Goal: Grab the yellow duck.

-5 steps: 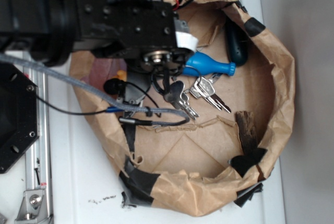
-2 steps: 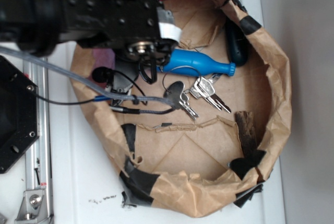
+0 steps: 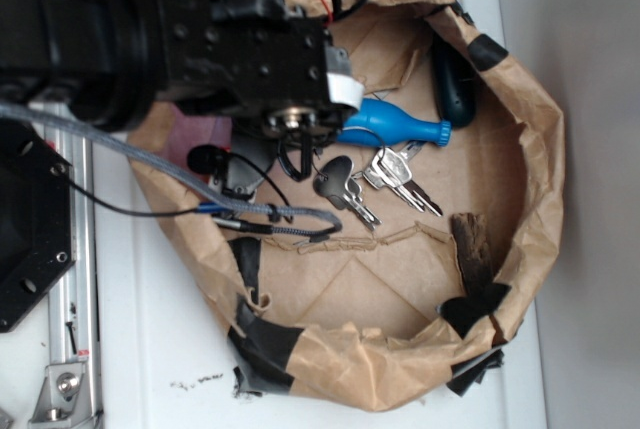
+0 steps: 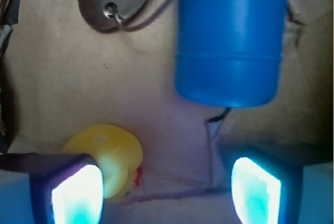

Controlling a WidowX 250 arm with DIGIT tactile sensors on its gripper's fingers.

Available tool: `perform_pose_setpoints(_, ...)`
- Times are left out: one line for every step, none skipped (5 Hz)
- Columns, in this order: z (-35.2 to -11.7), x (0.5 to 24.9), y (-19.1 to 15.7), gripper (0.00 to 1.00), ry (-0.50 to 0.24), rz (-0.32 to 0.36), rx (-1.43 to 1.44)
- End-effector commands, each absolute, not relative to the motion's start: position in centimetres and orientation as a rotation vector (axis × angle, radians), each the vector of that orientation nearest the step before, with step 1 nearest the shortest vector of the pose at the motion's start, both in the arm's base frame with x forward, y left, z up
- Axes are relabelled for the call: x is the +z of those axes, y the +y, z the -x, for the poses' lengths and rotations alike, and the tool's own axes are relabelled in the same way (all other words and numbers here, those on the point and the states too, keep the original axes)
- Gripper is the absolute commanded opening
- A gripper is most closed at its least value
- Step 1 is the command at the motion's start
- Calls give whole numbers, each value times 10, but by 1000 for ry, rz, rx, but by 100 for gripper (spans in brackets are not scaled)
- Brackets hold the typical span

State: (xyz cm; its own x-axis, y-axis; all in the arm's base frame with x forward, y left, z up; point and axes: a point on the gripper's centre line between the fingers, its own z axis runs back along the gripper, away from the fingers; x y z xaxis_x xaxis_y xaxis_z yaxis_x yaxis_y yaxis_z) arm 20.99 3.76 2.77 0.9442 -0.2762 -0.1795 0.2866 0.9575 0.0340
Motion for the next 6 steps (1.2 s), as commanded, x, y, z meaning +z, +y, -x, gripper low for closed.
perform_pose_setpoints(-216, 14, 21, 100, 235, 9, -227)
perform_pose_setpoints(-211, 16, 26, 0, 229, -13, -213)
perform_pose_setpoints(-209, 18, 29, 0, 237, -28, -215)
perform_pose_setpoints(-212, 31, 32, 0, 227, -37, -214)
perform_pose_setpoints(-222, 70, 37, 0, 192, -78, -213)
perform_pose_setpoints(-251, 124, 29, 0, -43, -225, -204)
